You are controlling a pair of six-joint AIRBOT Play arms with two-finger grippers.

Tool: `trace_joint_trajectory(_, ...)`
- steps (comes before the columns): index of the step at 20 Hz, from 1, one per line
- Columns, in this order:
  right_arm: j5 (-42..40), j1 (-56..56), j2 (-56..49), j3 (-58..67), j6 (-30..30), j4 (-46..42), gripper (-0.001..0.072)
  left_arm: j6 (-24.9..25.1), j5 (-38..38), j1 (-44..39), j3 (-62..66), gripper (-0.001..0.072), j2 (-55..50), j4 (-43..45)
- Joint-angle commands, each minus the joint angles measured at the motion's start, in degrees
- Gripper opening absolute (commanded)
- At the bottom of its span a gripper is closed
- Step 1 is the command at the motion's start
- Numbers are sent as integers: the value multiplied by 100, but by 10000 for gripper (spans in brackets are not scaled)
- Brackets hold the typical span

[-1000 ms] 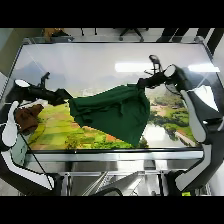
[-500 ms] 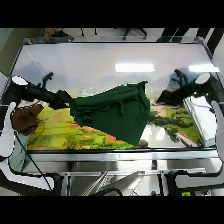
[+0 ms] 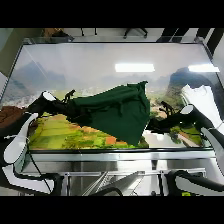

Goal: Fold the shirts.

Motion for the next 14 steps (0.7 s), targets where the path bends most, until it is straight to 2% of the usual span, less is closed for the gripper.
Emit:
trace_joint_trajectory(1,-651,415,-120,-232,-17,245,441,-330,225,-234,275,662,-400,350)
trace_joint_trajectory(2,-780,494,-195,-229,-26,319,442,-365,179,-234,402,496,-479,411)
trace_joint_trajectory(3,-863,560,-282,-232,-96,446,442,-365,107,-234,522,370,-527,455)
trace_joint_trajectory(5,-887,673,-459,-232,-308,752,441,-369,35,-208,715,209,-490,549)
trace_joint_trajectory(7,-892,824,-640,-229,-450,984,441,-367,13,-210,885,107,-400,645)
trace_joint_trajectory(8,-903,903,-717,-229,-498,1060,440,-365,-26,-210,949,107,-352,682)
trace_joint_trajectory(9,-903,977,-785,-229,-595,1169,401,-365,-103,-210,1001,106,-315,675)
trace_joint_trajectory(10,-907,1027,-800,-227,-730,1292,224,-363,-256,-210,1080,106,-310,675)
trace_joint_trajectory(11,-905,1036,-800,-223,-870,1497,143,-361,-385,-210,1137,107,-310,678)
trace_joint_trajectory(13,-890,1034,-739,-175,-1049,1792,19,-363,-597,-210,1220,106,-310,673)
trace_joint_trajectory(14,-848,1012,-671,-103,-1047,1766,21,-363,-693,-205,1259,106,-295,675)
